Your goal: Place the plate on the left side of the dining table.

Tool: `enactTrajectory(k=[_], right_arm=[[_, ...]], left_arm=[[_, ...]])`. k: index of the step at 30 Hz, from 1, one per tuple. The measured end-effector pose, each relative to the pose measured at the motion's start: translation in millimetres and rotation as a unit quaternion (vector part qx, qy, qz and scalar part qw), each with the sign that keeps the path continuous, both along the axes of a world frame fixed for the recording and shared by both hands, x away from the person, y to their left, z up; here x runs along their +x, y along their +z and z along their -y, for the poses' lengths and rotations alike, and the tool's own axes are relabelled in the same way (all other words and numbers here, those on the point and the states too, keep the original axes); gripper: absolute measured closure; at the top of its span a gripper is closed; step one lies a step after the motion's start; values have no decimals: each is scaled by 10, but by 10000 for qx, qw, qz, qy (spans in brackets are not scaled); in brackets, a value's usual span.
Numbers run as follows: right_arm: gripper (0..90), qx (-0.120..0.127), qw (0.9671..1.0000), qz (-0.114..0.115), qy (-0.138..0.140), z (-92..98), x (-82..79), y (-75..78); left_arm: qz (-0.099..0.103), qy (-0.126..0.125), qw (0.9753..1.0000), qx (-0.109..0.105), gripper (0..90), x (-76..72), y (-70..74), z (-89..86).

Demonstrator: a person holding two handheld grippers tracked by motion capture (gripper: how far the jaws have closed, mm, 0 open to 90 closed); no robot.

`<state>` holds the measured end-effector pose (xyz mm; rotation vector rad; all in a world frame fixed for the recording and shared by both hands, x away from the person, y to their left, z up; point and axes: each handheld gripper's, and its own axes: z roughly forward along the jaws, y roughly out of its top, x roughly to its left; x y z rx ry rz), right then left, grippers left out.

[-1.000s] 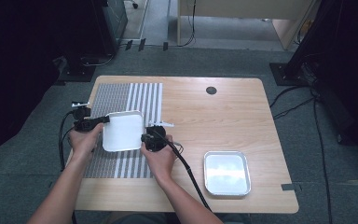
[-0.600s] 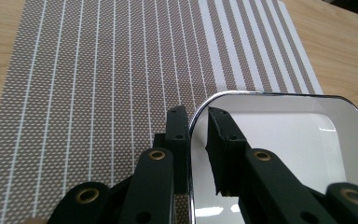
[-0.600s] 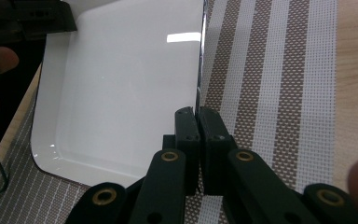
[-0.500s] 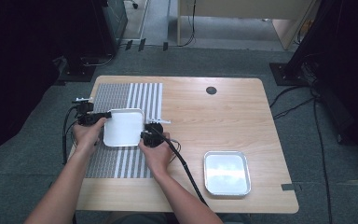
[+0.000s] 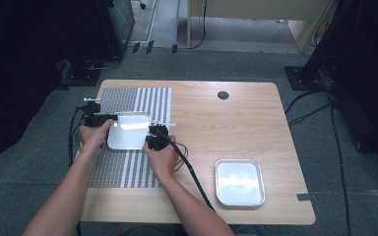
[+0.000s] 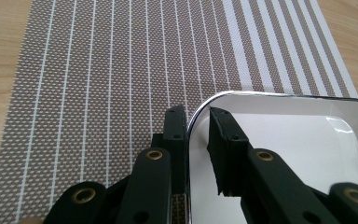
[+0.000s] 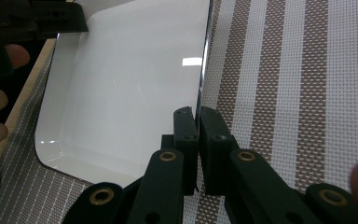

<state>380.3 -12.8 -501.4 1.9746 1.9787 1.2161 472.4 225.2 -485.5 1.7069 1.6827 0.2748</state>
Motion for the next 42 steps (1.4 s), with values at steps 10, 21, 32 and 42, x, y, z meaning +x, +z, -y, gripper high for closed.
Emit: enactTrajectory(k=[10, 21, 32, 42], right_arm=[[855, -79, 10000, -52, -31, -10, 54, -48], [827, 65, 9999, 82, 83, 27, 11, -45], [861, 75, 9999, 103, 26, 39, 42, -32], [875, 121, 9999, 60, -81, 49, 114, -24]], left_arm=[[-61, 60, 10000, -12, 787, 82, -146, 33], [-23, 148, 9998, -157, 745, 78, -145, 15], [-131, 146, 9998, -94, 835, 52, -100, -24], [-31, 189, 9995, -260, 812, 64, -115, -65]])
